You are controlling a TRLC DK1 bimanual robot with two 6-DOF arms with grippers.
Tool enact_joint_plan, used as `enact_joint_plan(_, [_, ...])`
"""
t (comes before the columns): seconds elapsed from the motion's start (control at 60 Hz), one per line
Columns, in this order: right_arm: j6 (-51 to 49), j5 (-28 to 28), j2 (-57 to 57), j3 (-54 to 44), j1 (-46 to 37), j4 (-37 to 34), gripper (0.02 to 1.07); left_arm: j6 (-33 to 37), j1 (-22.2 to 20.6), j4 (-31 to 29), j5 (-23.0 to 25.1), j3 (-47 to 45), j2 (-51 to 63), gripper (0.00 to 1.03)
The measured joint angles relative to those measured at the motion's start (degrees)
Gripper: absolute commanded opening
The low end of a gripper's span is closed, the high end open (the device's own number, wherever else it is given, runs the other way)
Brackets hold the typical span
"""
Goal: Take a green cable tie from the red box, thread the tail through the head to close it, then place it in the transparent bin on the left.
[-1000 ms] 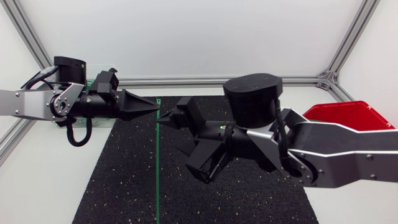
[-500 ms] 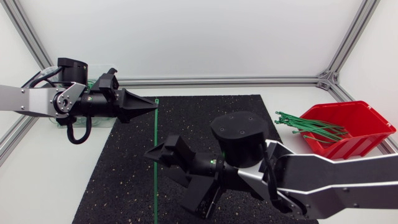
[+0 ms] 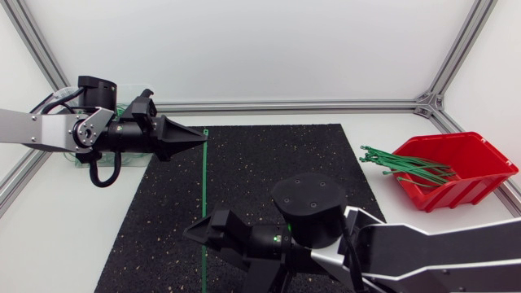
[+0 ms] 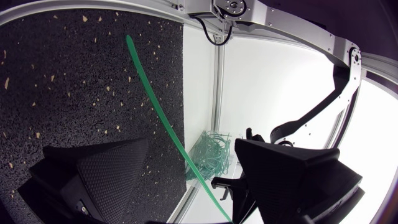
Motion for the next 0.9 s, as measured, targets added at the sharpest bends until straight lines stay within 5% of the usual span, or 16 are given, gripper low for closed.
enact_joint_plan(0.9, [-7.4,-7.5,6.5,-5.3,-0.2,13.1,1.03,0.0,-0.2,0.0,0.0,1.3,0.9,0.04])
